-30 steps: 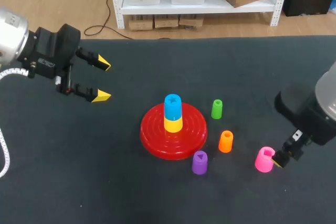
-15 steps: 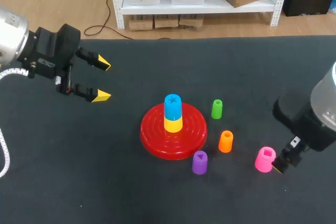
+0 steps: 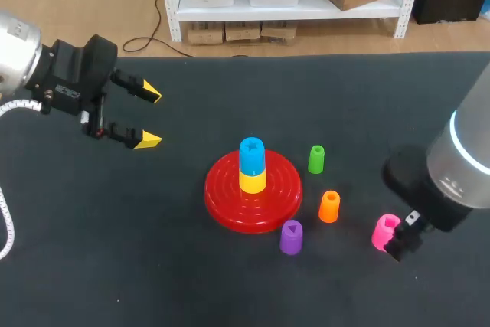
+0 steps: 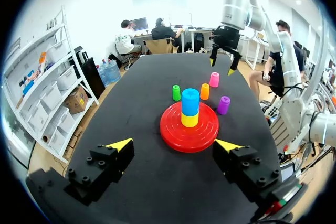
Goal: Pick up and stack the cylinders on the red base in this order: pink,purple,orange,green
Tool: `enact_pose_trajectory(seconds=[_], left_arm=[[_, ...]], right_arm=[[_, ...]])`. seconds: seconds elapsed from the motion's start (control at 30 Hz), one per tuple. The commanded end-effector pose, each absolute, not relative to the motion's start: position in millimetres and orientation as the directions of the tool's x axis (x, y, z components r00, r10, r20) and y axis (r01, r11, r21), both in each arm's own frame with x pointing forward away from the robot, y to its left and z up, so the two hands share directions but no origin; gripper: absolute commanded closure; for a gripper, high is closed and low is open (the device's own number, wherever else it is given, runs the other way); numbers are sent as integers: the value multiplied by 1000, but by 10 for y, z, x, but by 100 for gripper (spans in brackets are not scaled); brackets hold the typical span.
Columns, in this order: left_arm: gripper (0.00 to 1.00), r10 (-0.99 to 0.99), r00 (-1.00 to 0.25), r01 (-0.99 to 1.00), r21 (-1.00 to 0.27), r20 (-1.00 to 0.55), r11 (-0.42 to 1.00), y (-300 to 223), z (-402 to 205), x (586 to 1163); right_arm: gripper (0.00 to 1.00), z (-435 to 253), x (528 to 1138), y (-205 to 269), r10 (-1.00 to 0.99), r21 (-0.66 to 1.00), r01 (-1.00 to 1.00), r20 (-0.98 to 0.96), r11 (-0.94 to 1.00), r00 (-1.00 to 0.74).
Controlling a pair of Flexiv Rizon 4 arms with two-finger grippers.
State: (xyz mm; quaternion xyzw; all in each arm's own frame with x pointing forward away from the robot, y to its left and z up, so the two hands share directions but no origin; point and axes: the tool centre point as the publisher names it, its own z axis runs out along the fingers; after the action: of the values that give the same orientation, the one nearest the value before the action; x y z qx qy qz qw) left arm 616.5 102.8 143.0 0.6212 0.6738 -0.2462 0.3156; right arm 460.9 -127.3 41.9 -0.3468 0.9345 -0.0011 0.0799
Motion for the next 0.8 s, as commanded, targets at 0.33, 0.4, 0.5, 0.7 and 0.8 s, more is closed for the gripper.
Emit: enact_pose_trajectory(seconds=[0.33, 0.4, 0.5, 0.7, 0.8], left_arm=[[0, 679, -26, 993, 62, -734, 105, 1035, 1419, 6171], [0, 679, -26, 993, 62, -734, 105, 1035, 1419, 6171], [0, 679, -26, 993, 62, -734, 105, 1035, 1419, 6171], [0, 679, -26, 993, 62, -734, 105, 1035, 1419, 6171], [0, 679, -26, 993, 62, -734, 105, 1035, 1419, 6171]], right_arm=[[0, 335, 4779, -1126, -623, -29, -626, -147, 779, -768], [5, 335, 4800, -1110, -617, -21, -621, -145, 784, -774], [27, 347, 4819, -1087, -613, -19, -617, -151, 786, -776], [50, 394, 4823, -1084, -610, -11, -617, -167, 787, -775], [49, 391, 4807, -1089, -612, -10, -619, -171, 785, -772]])
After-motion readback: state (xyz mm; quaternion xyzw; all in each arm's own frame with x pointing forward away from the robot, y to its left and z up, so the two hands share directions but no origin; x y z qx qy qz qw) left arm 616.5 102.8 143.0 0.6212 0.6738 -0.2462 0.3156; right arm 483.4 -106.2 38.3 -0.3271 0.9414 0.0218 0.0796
